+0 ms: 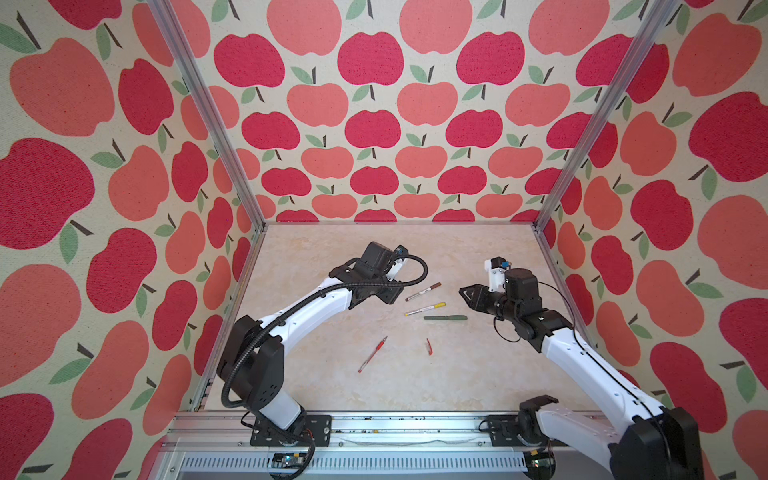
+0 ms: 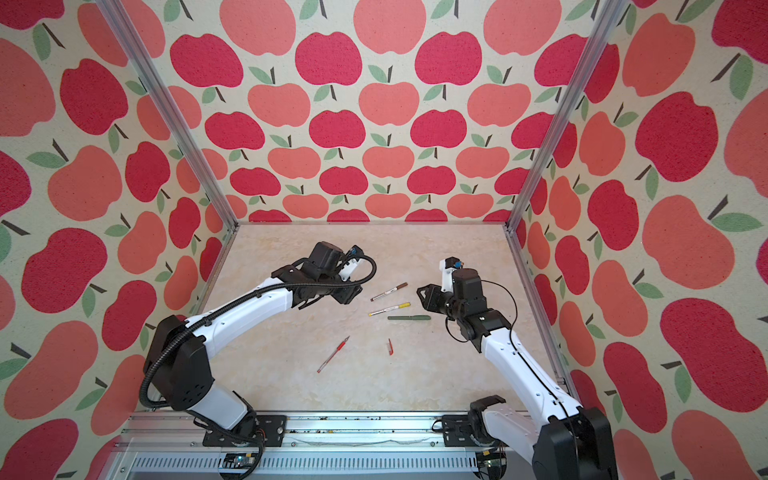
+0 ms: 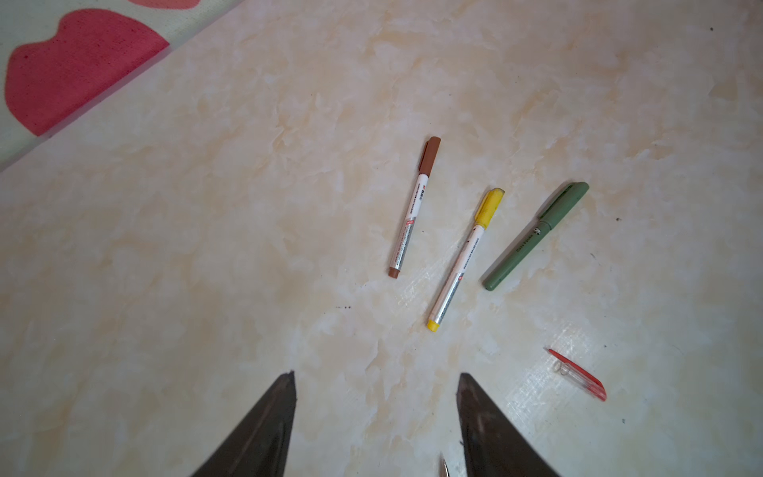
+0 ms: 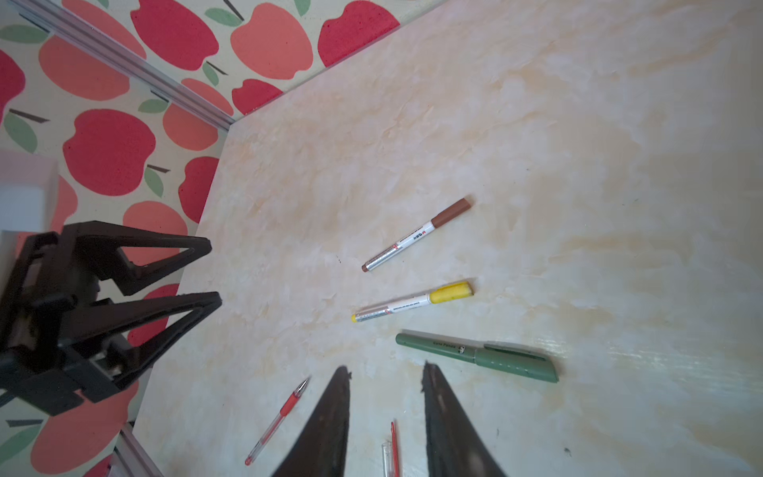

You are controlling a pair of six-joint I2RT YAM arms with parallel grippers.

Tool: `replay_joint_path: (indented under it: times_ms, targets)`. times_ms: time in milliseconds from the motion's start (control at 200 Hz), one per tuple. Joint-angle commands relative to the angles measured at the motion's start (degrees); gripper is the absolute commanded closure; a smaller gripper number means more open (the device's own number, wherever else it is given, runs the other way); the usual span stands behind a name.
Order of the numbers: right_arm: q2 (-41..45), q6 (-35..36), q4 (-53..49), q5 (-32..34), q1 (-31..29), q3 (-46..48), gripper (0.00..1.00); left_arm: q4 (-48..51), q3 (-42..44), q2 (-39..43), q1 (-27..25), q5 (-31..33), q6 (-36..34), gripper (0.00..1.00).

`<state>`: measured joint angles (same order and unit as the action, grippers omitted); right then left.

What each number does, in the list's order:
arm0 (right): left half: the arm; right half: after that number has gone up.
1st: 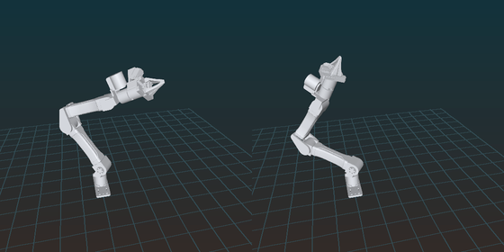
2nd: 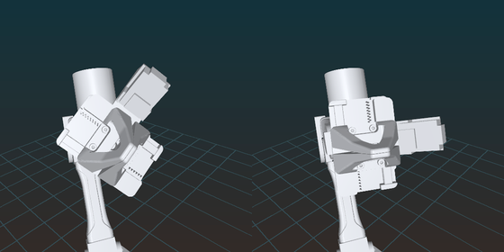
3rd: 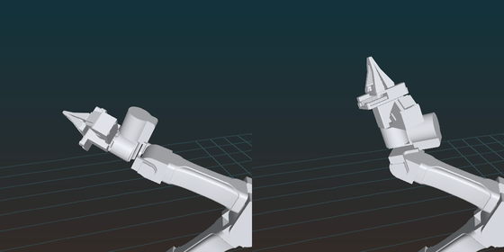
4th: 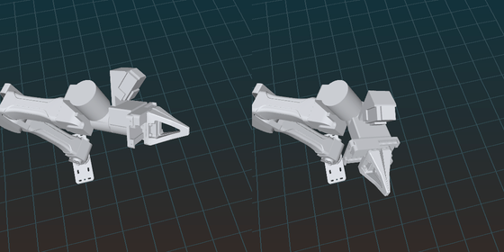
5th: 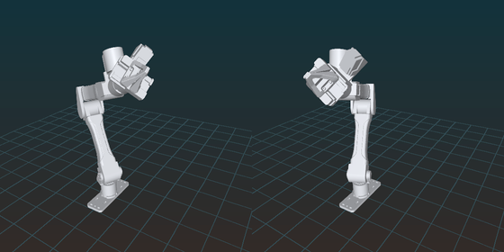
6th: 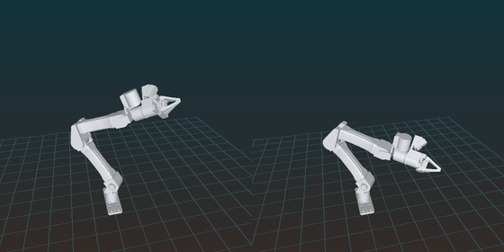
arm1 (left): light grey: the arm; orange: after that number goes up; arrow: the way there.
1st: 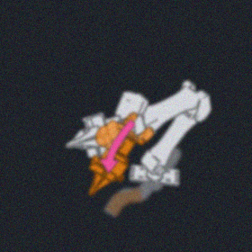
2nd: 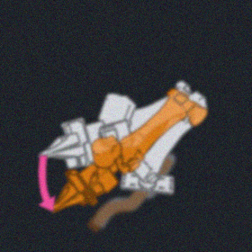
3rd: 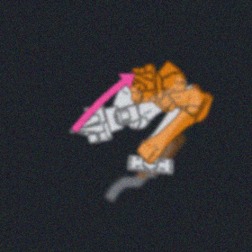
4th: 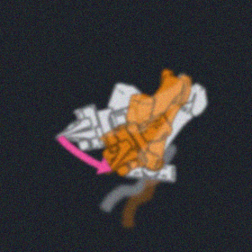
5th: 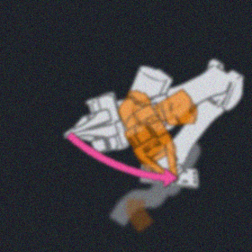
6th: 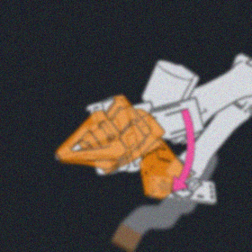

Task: Insert the pens into the pen caps
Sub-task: 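Move the left gripper to the red pen while right gripper nears the red cap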

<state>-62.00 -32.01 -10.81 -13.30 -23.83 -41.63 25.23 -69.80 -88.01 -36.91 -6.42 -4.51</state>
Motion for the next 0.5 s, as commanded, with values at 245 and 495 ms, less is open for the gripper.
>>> replay_joint_path:
  times_ms: [245,495]
  targets:
    - [-12.34,11.40,-11.77,-1.60,-13.28,-6.34,0.65,8.47,16.79,15.81,-0.52,-4.48,21.54,0.29]
    - [-15.99,14.16,-18.59,1.40,-21.01,-8.48,0.54,11.94,23.38,17.44,-3.13,-0.44,29.24,0.30]
